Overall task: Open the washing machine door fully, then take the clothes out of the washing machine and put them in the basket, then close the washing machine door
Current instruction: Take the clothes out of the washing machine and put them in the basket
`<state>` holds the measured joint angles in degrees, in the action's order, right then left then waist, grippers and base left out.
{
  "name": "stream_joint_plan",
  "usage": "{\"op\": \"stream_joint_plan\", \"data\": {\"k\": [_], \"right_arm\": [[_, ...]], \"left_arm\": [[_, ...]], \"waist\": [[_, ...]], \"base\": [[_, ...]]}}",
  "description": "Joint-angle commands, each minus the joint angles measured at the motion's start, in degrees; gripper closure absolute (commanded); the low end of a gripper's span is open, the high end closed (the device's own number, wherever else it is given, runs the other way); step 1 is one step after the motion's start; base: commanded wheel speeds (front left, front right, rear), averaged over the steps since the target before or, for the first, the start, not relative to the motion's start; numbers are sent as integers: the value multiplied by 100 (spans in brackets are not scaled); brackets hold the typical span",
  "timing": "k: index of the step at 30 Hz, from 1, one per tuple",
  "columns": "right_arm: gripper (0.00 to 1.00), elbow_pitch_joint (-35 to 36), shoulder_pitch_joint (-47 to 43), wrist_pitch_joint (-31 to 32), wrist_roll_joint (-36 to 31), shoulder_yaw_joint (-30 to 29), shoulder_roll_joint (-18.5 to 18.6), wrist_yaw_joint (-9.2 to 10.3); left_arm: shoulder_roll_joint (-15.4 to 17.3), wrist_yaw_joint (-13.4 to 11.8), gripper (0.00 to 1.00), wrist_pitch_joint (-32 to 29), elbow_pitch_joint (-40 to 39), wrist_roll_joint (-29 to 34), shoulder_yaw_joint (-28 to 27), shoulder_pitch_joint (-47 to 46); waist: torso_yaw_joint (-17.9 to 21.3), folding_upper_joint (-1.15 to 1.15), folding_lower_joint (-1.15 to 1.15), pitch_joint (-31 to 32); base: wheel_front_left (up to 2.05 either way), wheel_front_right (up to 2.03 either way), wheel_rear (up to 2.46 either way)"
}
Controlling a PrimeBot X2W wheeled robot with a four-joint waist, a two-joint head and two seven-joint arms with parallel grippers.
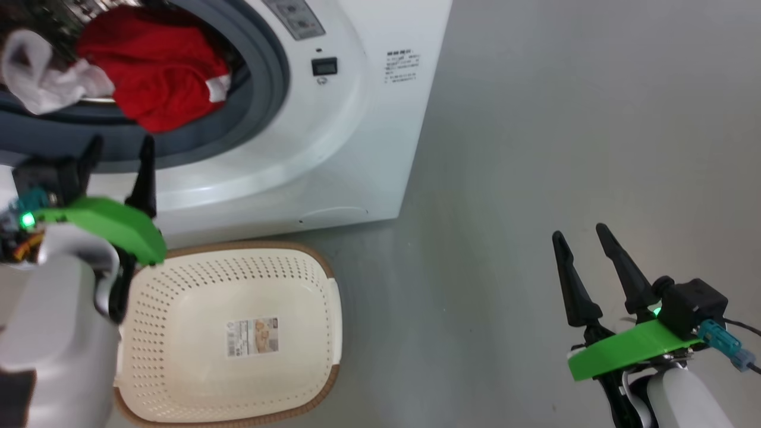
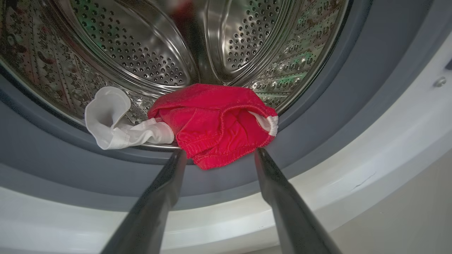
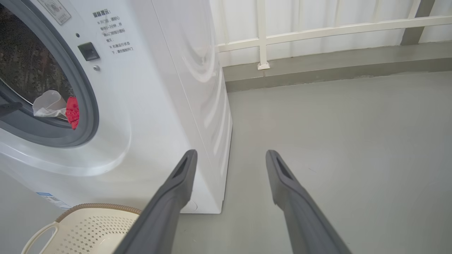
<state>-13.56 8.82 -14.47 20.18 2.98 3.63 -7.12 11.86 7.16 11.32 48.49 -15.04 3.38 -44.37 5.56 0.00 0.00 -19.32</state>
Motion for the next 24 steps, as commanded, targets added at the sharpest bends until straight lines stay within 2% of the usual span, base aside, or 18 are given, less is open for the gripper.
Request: {"op": "stream_joint_plan", "data": {"k": [1,12,24], "right_arm": [[0,151,141,-52,-4,167,16,-36],[0,173,462,-52,27,315,-59,-36],[0,206,681,-52,206,505,-74,-36]], "left_arm": [[290,-8,0,-25,36,67,-114,-284],[509,-102,0,-202,1349,330,198,-1812],[761,-318,0,-87,2140,456,369,-2649]], "waist": [[126,0,0,-227],[326,0,0,-750],[552,0,0,-1114]], "base": [[0,0,0],[0,0,0],[0,0,0]]}}
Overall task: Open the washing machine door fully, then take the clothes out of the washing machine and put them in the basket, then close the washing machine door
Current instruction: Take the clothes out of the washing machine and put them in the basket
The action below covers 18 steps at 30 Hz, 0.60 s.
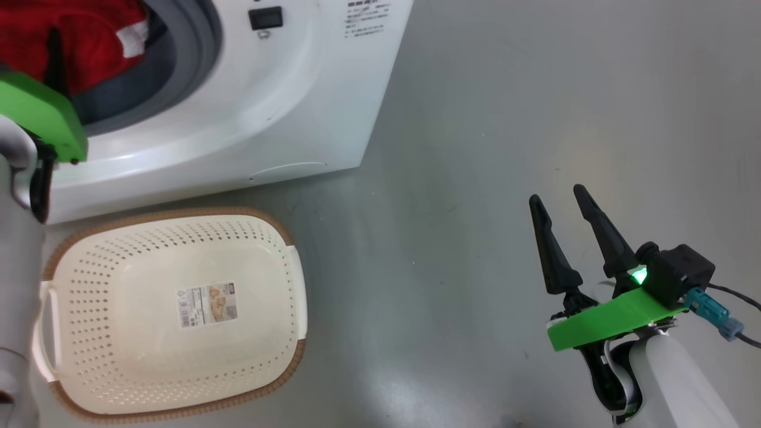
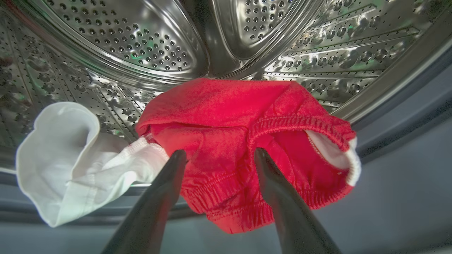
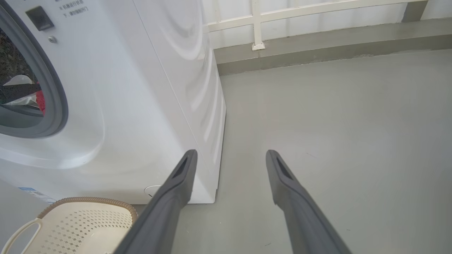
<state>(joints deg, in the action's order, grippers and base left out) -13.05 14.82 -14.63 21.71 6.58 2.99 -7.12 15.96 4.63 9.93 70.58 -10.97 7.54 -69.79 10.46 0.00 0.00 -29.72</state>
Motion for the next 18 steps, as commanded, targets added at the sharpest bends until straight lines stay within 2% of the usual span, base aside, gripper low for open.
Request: {"op": "stream_joint_plan", "data": {"k": [1,7,15,16,17,18], "right_arm": [[0,161,94,-37,68,159,-10,-36],[0,175,151,-37,135,237,-11,-36],[0,170,221,-37,197,362,-11,-36],[0,173,231,-37,208,369,-11,-36],[0,176,239,-37,216,375,-11,-36],[0,178,247,-37,221,378,-11,-36]], "left_arm": [[377,-73,0,59,-34,58,-32,-150],[516,-137,0,82,116,119,74,-353],[563,-74,0,21,218,71,130,-490],[568,-69,9,12,229,63,136,-495],[573,-60,39,-7,239,54,144,-497],[577,-52,62,-14,248,46,151,-495]], "waist": [[78,0,0,-98],[164,0,0,-219],[236,0,0,-282],[241,0,0,-287],[245,0,0,-290],[247,0,0,-290]], "base": [[0,0,0],[0,0,0],[0,0,0],[0,0,0],[0,0,0],[0,0,0]]}}
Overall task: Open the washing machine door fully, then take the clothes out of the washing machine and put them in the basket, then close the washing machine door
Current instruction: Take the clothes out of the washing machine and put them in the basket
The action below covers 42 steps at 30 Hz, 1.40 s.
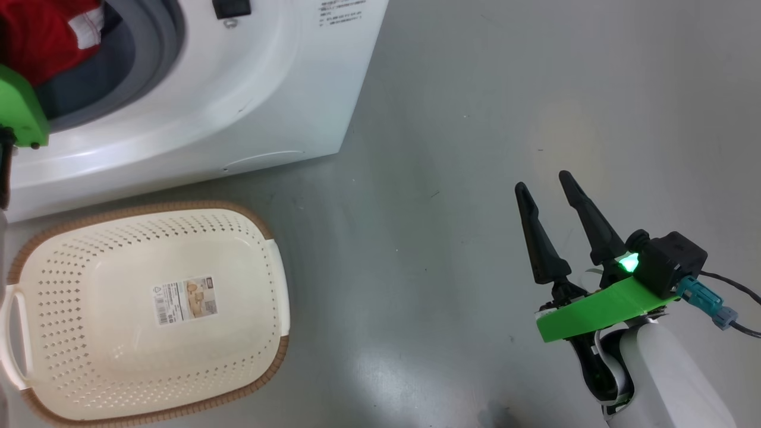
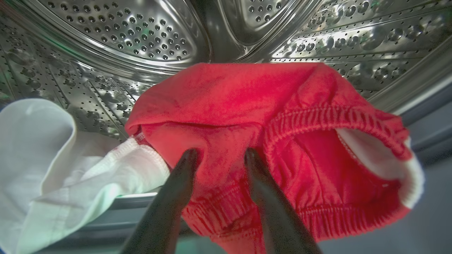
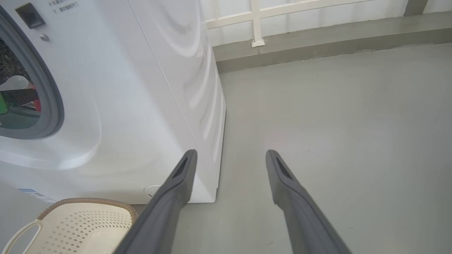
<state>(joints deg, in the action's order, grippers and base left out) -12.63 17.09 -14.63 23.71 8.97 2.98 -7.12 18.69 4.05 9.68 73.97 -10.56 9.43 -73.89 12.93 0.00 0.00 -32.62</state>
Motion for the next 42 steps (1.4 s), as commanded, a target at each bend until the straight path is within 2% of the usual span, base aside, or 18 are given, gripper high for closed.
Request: {"op": "stream_joint_plan", "data": {"k": [1,2,3,13,19,31,42], "right_arm": [[0,139,27,-37,23,138,-10,-36],[0,141,32,-37,23,135,-10,-36],[0,142,35,-37,21,128,-10,-36],[0,137,11,-37,-48,40,-10,-36],[0,111,-56,-37,-96,-9,-10,-36],[0,59,-296,-37,-250,-118,-10,-36],[0,51,-467,-37,-348,-174,-10,-36]], "left_arm": [[303,12,76,13,-83,-2,-29,-81],[300,16,97,24,-76,-13,-25,-76],[295,25,100,33,-70,-27,-22,-70],[216,94,100,338,-54,-224,-64,61],[147,58,100,519,-325,-411,-219,341],[-78,-149,100,530,-2653,-473,-991,1707],[-454,-13,100,531,-3926,-157,-1585,2511]], "waist": [[0,0,0,2],[-2,0,0,6],[-4,0,0,11],[-72,0,0,138],[-143,0,0,317],[-362,0,0,786],[-519,0,0,1090]], "base": [[0,0,0],[0,0,0],[0,0,0],[0,0,0],[0,0,0],[0,0,0],[0,0,0]]}}
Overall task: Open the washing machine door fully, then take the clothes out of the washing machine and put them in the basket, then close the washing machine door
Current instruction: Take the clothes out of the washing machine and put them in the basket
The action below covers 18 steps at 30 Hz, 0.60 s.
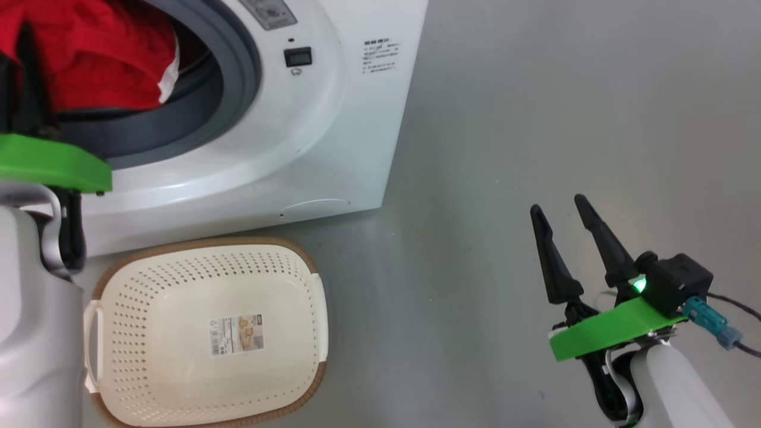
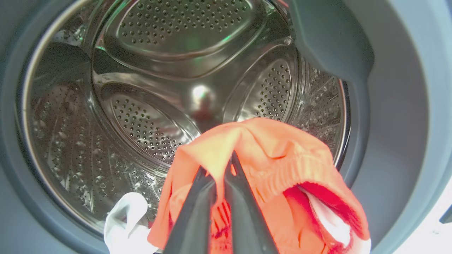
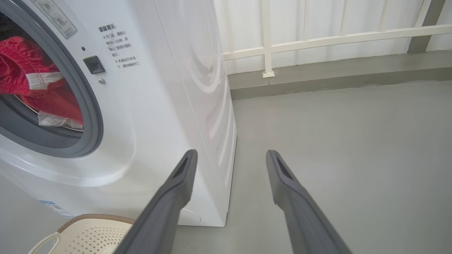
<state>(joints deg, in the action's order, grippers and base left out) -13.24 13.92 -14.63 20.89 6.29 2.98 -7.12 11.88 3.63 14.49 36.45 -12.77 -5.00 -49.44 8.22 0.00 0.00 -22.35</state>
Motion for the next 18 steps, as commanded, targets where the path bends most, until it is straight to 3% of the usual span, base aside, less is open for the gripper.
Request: {"op": "stream_joint_plan", "data": {"k": [1,18], "right_arm": [[0,112,-171,-37,-72,86,-10,-36],[0,131,-403,-37,-116,-19,99,-36]], "left_arm": [[187,54,100,51,-283,94,-193,139],[-457,364,100,51,-2157,335,-794,1339]], "waist": [[-62,0,0,93],[-370,0,0,391]], "base": [[0,0,0],[0,0,0]]}}
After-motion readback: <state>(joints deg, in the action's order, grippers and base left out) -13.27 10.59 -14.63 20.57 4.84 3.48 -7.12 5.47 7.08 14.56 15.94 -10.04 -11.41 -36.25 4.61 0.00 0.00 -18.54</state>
